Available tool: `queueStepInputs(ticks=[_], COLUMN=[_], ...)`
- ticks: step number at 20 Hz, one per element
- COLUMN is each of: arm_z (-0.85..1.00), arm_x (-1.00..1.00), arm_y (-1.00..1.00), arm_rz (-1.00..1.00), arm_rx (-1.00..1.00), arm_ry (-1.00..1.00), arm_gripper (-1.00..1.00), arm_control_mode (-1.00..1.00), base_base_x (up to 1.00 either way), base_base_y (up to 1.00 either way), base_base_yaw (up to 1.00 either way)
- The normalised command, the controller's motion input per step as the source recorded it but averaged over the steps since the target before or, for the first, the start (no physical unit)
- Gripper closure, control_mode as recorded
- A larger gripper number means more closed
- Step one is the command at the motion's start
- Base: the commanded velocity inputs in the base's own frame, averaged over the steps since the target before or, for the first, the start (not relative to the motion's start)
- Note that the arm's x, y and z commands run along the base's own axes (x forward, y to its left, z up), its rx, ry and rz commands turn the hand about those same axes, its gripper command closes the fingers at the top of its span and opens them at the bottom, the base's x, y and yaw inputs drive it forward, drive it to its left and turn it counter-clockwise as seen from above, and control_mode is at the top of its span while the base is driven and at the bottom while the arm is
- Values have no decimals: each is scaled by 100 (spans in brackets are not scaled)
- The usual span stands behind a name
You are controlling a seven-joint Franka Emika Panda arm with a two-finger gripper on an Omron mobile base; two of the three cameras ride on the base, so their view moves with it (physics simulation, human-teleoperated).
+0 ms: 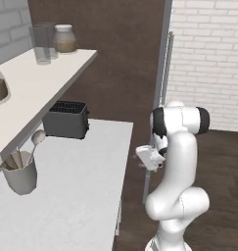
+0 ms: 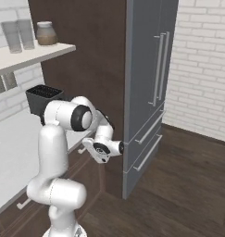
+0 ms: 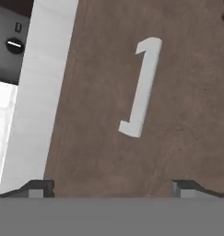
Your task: Take a straw from the drawer in front and place it inside the glass cup on the dining counter.
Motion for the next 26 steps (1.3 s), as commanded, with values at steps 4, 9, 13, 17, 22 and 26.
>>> queueStepInputs(ticks=[4,9,13,17,22,26], arm_z=[-18,-21,-22,-24,-30,-34], arm_x=[26,36,55,56,41,12], arm_y=[37,13,0,0,-1,0], arm_rz=[0,0,0,0,0,0], arm_rx=[9,10,12,12,9,5], arm_ry=[8,8,7,5,2,0], arm_gripper=[-100,-100,-100,-100,-100,-100], arm_control_mode=[-100,-100,-100,-100,-100,-100], base_base_x=[0,0,0,0,0,0], base_base_y=[0,0,0,0,0,0], base_base_yaw=[0,0,0,0,0,0])
